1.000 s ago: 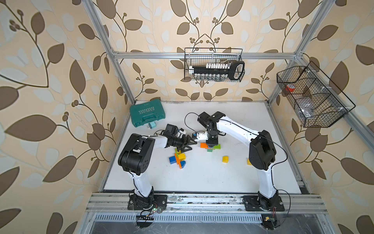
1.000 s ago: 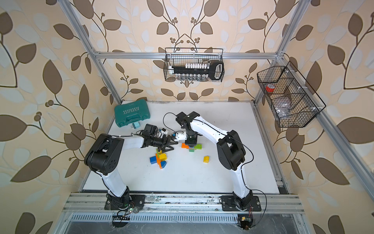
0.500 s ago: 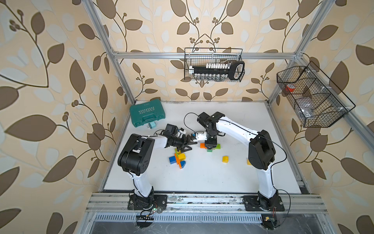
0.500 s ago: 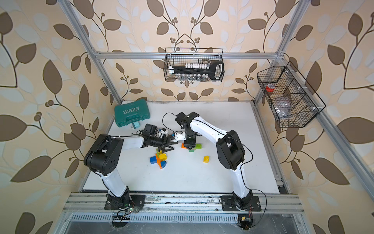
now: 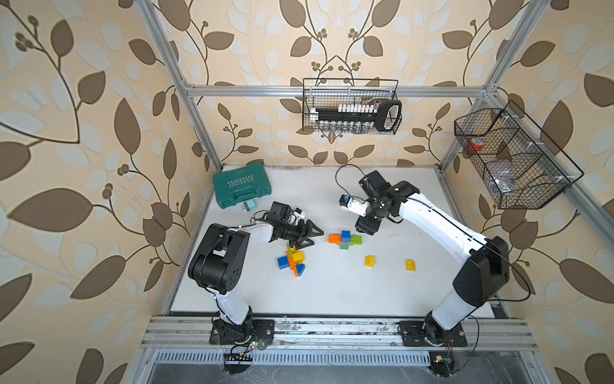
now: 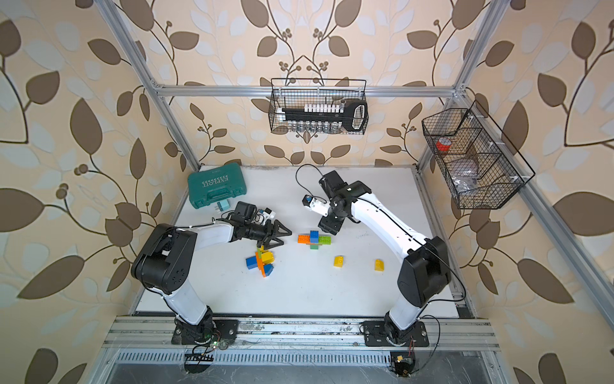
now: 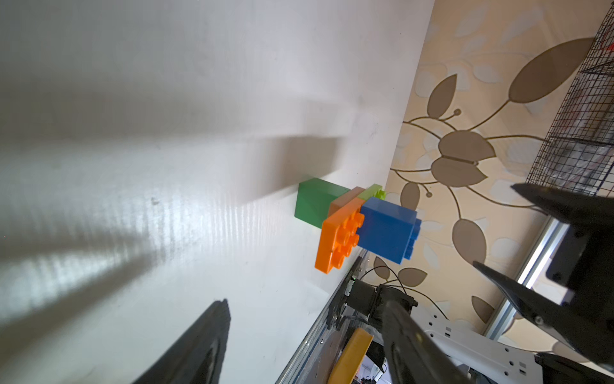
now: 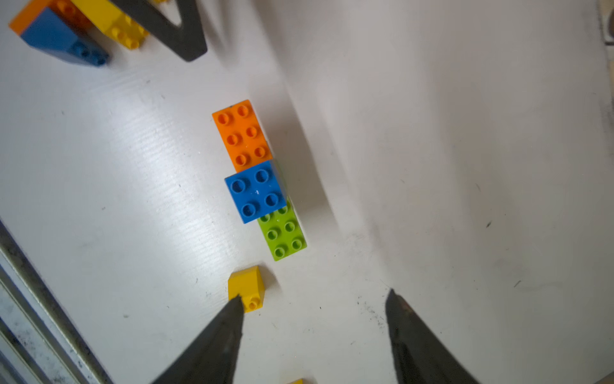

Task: Assemble a fork with lego
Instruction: Assemble the lego brick with the lego brick, then move the lego brick at the center of the board.

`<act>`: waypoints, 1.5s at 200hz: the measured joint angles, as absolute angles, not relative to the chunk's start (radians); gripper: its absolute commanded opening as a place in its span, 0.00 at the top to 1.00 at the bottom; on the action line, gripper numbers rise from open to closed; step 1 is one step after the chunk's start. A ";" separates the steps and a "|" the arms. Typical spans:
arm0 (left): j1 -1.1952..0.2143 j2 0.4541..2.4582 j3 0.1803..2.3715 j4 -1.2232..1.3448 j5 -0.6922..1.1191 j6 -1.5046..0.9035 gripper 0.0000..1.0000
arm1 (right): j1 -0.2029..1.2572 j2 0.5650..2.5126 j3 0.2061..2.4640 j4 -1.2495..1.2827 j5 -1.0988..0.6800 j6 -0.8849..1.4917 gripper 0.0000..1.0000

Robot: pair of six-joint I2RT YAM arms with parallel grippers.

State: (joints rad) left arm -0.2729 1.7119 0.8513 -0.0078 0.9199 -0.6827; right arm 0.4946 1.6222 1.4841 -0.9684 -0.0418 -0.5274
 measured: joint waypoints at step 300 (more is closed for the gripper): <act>-0.260 1.682 0.864 -0.022 0.909 -0.680 0.24 | 0.107 1.642 1.035 -1.051 0.086 0.356 0.16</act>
State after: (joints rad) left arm -0.2600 1.6817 0.8642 -0.0216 0.9089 -0.6800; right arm 0.1066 1.6421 1.0348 -1.0512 0.0860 0.3561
